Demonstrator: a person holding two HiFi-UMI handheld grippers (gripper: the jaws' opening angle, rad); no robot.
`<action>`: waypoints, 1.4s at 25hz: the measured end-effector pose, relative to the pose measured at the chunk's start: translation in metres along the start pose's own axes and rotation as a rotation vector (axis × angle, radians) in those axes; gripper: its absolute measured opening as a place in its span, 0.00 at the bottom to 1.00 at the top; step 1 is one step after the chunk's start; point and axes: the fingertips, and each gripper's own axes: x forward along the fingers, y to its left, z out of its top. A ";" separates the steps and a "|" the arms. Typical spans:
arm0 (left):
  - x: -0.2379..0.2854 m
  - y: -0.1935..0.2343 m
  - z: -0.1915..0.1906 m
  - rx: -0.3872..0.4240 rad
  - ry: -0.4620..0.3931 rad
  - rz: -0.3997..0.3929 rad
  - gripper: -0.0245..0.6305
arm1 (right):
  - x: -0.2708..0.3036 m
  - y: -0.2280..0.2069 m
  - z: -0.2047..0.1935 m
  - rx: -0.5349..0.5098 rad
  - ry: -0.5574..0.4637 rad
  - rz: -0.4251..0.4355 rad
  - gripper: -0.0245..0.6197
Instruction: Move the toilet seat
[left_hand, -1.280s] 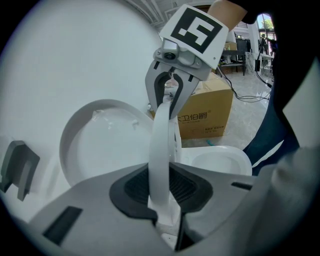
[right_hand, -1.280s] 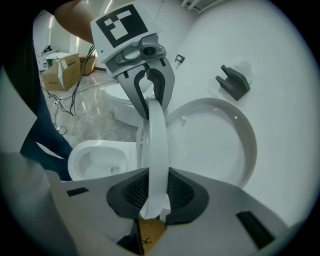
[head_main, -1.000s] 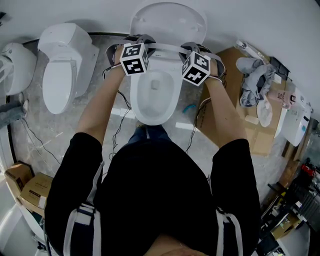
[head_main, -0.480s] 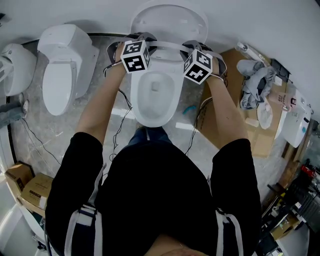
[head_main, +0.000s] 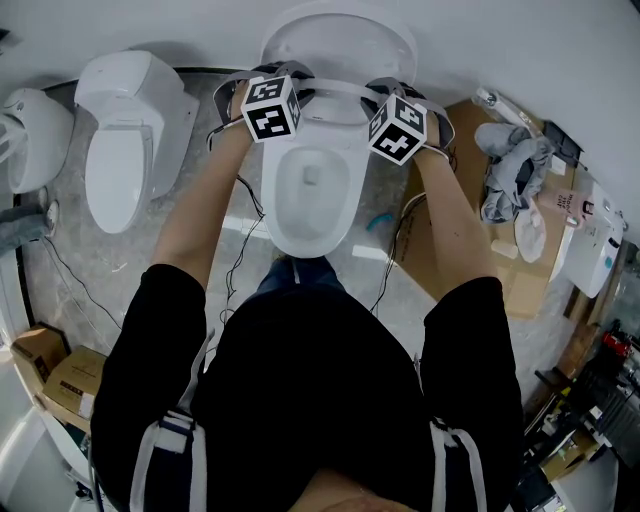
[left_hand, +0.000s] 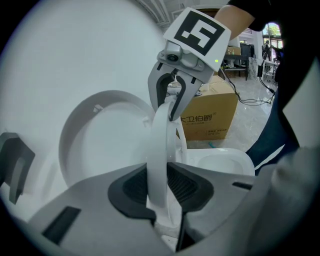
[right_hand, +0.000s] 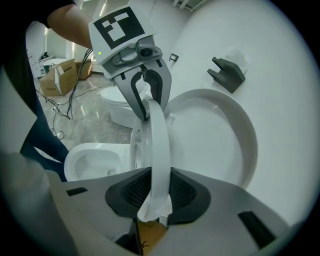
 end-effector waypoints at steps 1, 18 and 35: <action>0.001 0.001 0.000 -0.002 0.000 -0.001 0.19 | 0.000 -0.001 0.000 0.001 0.000 0.001 0.21; 0.010 0.023 -0.002 -0.027 0.012 -0.031 0.20 | 0.010 -0.024 0.001 0.015 -0.016 0.018 0.22; 0.019 0.040 -0.005 -0.056 0.015 -0.042 0.20 | 0.020 -0.040 0.001 0.033 -0.012 0.033 0.23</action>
